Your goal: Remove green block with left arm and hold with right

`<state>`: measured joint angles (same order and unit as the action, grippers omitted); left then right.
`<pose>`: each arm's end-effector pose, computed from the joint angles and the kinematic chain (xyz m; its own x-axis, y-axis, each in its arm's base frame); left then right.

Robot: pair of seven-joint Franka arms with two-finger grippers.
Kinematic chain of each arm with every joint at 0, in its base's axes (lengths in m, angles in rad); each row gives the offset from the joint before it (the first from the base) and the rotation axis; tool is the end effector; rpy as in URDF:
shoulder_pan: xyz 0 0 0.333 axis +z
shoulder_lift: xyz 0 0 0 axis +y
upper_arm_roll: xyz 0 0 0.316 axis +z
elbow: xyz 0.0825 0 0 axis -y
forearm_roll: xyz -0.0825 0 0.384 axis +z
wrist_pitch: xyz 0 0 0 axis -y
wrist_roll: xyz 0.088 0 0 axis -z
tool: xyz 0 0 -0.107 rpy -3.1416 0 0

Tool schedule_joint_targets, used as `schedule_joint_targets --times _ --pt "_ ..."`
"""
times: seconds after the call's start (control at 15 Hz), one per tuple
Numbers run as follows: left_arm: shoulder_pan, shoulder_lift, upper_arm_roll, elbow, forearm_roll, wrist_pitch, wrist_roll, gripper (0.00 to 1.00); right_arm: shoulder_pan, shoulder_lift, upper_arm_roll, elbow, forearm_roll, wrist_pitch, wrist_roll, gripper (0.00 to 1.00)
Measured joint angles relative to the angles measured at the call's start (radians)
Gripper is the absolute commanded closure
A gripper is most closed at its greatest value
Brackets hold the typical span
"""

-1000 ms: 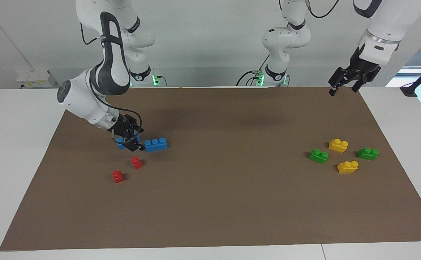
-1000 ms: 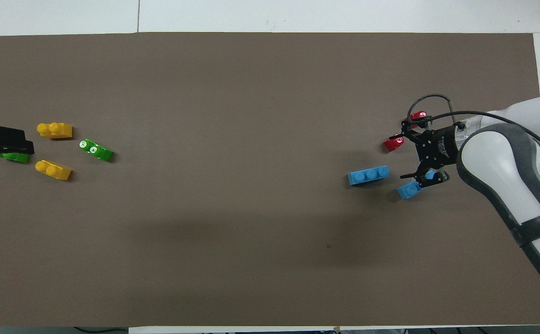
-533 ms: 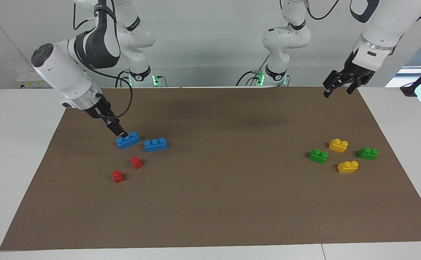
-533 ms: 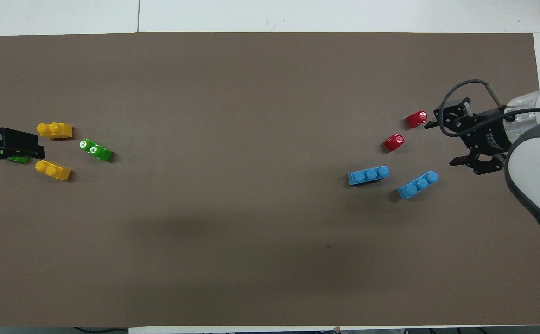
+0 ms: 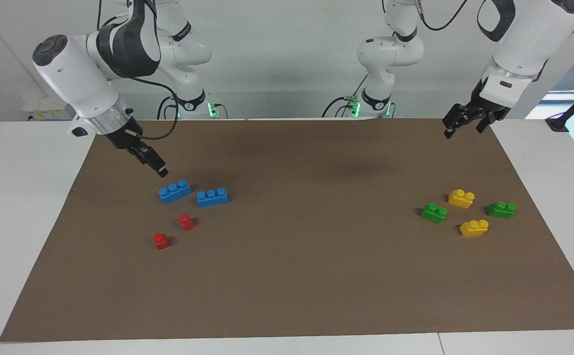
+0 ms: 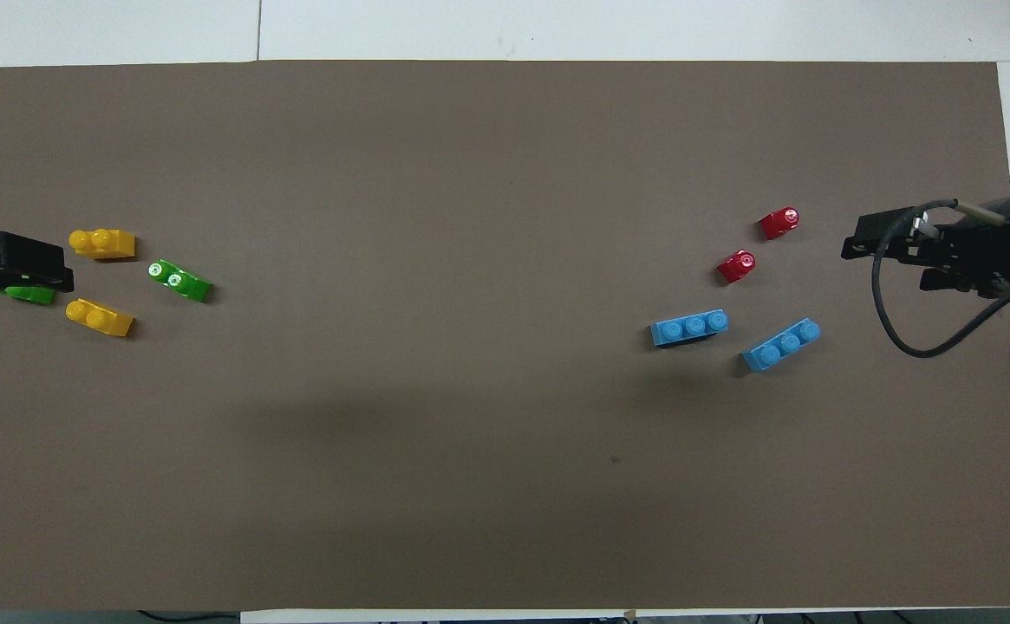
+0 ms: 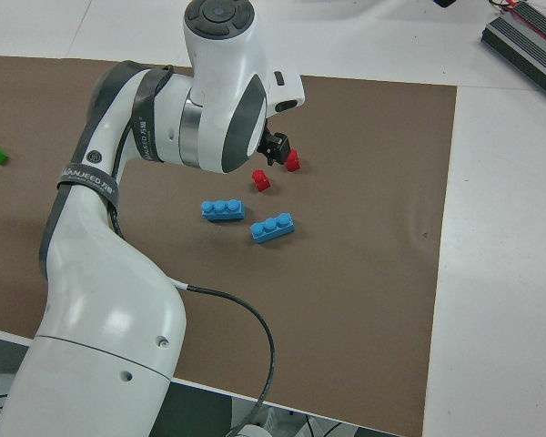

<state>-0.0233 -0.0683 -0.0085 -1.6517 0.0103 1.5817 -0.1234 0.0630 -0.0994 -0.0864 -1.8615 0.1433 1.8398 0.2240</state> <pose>0.5333 -0.0160 0.6244 0.9958 0.0914 -0.0004 0.0914 -0.9958 -0.0110 0.5398 -0.0030 0.5645 0.9594 -0.2793 0.0394 -0.2698 -0.9493 -0.1614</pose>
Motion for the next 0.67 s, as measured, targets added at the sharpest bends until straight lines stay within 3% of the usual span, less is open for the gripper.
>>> schedule_joint_targets --times 0.27,0.67 --pt "-0.001 -0.001 -0.003 0.003 0.0 0.0 0.001 0.0 0.012 -0.054 0.018 0.043 -0.08 -0.075 -0.096 0.0" --pt "-0.003 -0.001 -0.003 0.003 0.0 0.005 0.001 0.0 0.038 -0.081 0.03 0.045 -0.094 -0.097 -0.136 0.0"
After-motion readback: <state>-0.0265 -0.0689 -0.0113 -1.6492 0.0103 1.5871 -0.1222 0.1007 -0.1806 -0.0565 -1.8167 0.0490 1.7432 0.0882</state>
